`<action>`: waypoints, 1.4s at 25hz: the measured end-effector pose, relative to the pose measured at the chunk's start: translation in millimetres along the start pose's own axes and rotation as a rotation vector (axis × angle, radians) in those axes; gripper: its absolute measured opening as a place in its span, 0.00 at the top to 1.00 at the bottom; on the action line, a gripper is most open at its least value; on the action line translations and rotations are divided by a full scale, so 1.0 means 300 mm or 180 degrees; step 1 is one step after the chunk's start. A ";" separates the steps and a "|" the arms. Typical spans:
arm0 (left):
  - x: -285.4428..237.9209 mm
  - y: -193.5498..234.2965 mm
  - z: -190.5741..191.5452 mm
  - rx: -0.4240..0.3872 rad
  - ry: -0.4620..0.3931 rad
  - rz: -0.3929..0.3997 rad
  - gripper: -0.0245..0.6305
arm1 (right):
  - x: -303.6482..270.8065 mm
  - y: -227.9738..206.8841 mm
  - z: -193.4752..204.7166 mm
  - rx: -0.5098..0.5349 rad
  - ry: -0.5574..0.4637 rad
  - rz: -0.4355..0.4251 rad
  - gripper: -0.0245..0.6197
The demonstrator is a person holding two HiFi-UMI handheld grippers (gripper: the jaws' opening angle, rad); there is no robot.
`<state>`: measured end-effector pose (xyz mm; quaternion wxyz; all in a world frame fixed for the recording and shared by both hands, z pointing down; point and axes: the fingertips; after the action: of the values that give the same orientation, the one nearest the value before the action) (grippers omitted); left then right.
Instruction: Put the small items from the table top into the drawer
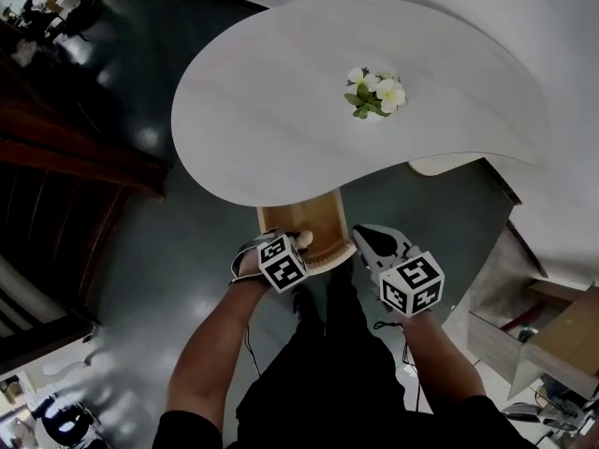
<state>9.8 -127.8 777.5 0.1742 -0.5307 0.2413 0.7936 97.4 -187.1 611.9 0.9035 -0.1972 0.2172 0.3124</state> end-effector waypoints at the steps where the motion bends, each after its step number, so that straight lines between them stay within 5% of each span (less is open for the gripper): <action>1: -0.013 -0.001 0.007 -0.0036 0.0051 0.0029 0.71 | 0.001 -0.003 0.004 -0.0006 0.0005 0.0002 0.95; 10: -0.103 -0.001 0.060 -0.0287 0.0466 0.0148 0.70 | -0.001 -0.017 0.021 -0.0079 -0.0012 0.0003 0.95; 16: -0.131 0.001 0.055 -0.0224 0.0546 0.0247 0.70 | 0.001 -0.010 0.035 -0.0094 0.0005 -0.0035 0.95; 23: -0.148 -0.014 0.057 -0.0503 0.0683 0.0293 0.69 | -0.001 -0.014 0.057 -0.0118 0.0016 -0.0038 0.95; 31: -0.158 0.005 0.095 -0.1486 0.0956 0.0198 0.69 | 0.005 -0.009 0.079 -0.0118 0.0042 -0.0034 0.95; 35: -0.179 0.011 0.101 -0.1448 0.0913 0.0308 0.69 | -0.001 -0.013 0.094 -0.0126 0.0059 -0.0023 0.95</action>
<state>5.2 -114.4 837.6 -0.0236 -0.6511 0.1041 0.7515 107.4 -176.1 636.1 0.8985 -0.2186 0.2186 0.3116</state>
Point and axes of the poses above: the fingertips, and each gripper's own axes: x backward along the fingers, y to its left, z out of its underside, and after that the axes turned 8 degrees about x, right-handed
